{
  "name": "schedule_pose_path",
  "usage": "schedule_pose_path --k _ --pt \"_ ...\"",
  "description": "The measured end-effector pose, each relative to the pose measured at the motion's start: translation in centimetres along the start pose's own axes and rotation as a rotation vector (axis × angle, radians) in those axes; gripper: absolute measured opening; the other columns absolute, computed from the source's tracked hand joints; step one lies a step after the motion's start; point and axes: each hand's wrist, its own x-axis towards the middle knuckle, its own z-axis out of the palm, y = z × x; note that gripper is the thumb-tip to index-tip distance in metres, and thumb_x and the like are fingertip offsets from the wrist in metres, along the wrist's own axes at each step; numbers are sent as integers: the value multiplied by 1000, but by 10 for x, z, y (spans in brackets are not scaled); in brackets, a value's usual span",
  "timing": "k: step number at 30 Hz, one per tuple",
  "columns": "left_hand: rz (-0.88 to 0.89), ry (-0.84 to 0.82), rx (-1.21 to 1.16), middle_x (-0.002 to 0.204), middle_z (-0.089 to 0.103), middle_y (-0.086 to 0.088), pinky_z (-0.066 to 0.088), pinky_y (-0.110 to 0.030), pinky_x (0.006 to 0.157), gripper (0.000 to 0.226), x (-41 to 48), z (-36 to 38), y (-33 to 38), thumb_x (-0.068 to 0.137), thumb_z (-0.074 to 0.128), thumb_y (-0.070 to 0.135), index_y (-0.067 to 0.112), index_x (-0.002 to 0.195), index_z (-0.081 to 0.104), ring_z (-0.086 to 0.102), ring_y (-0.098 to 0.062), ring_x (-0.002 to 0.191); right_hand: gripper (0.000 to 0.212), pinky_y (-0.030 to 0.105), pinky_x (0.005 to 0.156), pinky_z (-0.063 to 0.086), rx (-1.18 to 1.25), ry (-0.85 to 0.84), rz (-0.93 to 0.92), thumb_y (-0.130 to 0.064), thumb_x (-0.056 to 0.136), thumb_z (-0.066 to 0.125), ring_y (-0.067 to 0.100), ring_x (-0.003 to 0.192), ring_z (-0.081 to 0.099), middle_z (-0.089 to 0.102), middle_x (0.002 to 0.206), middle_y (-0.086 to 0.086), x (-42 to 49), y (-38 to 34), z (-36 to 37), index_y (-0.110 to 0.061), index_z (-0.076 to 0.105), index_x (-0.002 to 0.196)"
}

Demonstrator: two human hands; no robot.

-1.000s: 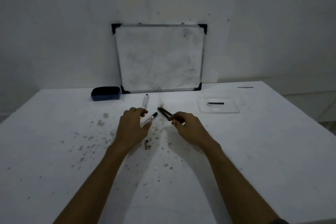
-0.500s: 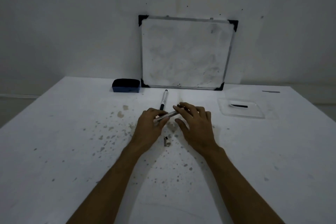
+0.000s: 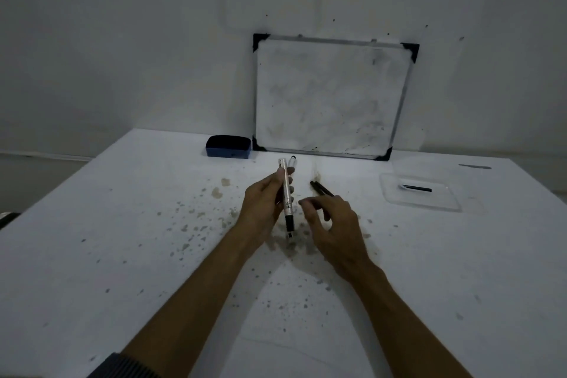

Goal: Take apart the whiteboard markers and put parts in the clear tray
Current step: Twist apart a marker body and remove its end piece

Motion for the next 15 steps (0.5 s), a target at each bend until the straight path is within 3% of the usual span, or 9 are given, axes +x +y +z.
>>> schedule_pose_path --k 3,6,11,15 --pt "-60 -76 -34 89 65 -6 54 -26 62 31 13 -12 2 104 58 30 8 119 74 59 -14 69 16 29 80 43 -121 100 61 -26 96 65 3 84 54 70 94 -7 13 17 -3 -17 73 106" --pt "-86 -84 -7 87 59 -6 44 -22 43 34 15 -21 -3 105 55 31 5 124 67 49 -11 52 21 29 82 38 -266 66 197 -24 93 66 21 91 60 71 98 3 28 35 -2 -16 73 112" --pt "8 -111 236 78 57 0 31 -21 39 31 15 -28 -4 102 57 42 23 119 74 39 -11 46 24 35 78 41 -408 53 185 -33 92 67 24 87 59 69 91 4 32 48 7 -15 75 107" --pt "47 -124 477 64 56 -11 30 -21 41 52 12 -25 -8 99 56 56 5 94 69 37 -17 40 24 37 75 42 -527 77 145 -33 92 68 26 82 60 71 87 7 33 52 8 -13 79 102"
